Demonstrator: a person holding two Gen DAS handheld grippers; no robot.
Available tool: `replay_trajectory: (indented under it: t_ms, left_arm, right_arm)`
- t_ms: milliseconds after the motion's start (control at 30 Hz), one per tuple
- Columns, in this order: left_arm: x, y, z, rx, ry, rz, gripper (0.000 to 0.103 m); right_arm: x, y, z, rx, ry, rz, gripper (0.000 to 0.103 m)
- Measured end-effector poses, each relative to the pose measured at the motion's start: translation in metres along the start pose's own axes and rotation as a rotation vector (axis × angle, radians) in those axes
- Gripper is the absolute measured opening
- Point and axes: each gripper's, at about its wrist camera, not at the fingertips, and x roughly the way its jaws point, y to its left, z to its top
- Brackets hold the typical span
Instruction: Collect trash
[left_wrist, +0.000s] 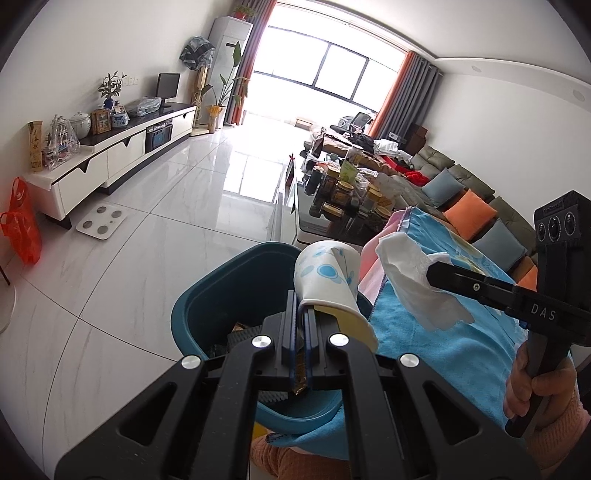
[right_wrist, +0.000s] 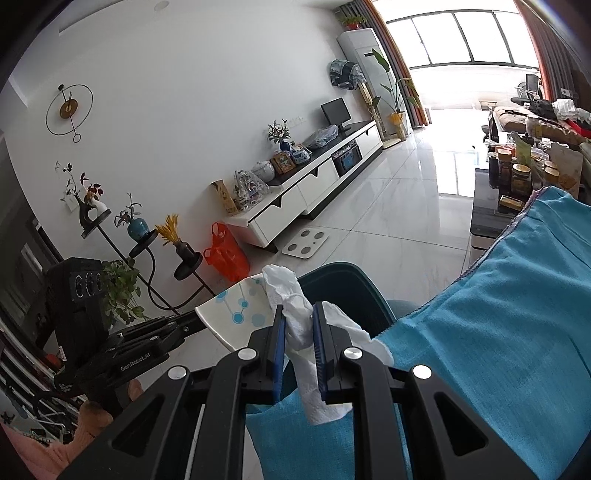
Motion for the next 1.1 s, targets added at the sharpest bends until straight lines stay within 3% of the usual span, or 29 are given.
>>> replay_trajectory:
  t_ms: [1100]
  left_arm:
    - [0.037, 0.016, -0.005, -0.038, 0.029, 0.042, 0.004]
  right_arm:
    - [0.05, 0.002, 0.014, 0.005, 0.064, -0.044, 0.013]
